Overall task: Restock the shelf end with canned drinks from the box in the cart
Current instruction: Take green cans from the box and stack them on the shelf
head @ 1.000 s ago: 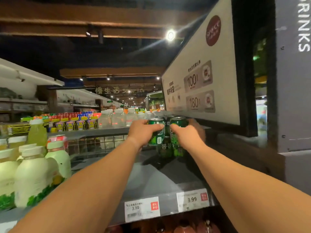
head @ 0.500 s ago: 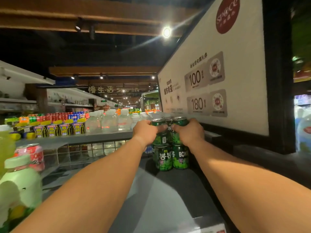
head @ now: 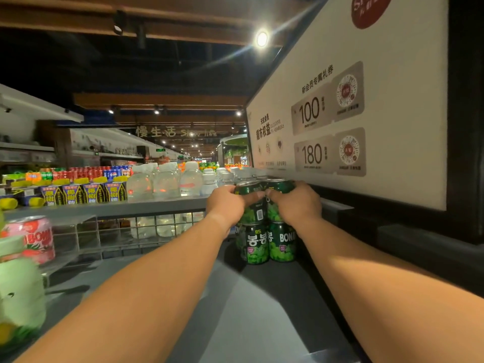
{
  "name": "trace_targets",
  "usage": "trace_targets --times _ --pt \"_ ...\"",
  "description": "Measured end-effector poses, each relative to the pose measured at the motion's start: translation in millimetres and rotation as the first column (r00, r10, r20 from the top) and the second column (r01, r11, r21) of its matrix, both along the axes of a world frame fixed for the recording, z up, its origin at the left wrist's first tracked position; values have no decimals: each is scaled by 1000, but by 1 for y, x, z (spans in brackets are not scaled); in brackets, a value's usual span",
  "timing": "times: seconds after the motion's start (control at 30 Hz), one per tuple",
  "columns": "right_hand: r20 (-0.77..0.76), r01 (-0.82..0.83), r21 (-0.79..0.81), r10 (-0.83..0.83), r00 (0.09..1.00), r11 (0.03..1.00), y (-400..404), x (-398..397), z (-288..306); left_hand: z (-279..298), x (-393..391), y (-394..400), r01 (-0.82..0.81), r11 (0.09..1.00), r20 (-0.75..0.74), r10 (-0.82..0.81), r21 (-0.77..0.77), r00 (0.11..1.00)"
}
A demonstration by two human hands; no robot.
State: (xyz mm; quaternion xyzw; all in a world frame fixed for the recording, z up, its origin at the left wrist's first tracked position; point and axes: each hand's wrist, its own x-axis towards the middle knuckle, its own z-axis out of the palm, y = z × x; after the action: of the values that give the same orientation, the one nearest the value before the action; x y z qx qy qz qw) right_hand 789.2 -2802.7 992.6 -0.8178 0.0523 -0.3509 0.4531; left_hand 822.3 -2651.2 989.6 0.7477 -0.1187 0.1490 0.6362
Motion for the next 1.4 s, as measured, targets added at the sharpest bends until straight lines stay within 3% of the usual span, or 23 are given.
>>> trace_targets --times 0.13,0.3,0.47,0.7,1.17,1.4 --pt "-3 -50 13 50 999 999 -2 0 -3 -2 1 3 -18 1000 1 18 -17 1000" --pt "18 -78 79 77 997 994 -3 2 -9 -8 -4 0 -57 996 -11 58 67 998" --pt "14 -55 58 54 998 997 -1 3 -12 -16 -1 4 -13 994 -11 14 104 1000" --pt "-2 -31 16 31 1000 999 -2 -3 -13 -19 -3 2 -130 959 83 113 250 990" --pt "-73 -16 -15 15 997 1000 -1 -8 -18 -20 -9 3 -154 929 61 142 336 988" --pt "-165 46 -123 -66 984 991 0 -38 -5 13 -41 17 -166 828 -7 201 536 980"
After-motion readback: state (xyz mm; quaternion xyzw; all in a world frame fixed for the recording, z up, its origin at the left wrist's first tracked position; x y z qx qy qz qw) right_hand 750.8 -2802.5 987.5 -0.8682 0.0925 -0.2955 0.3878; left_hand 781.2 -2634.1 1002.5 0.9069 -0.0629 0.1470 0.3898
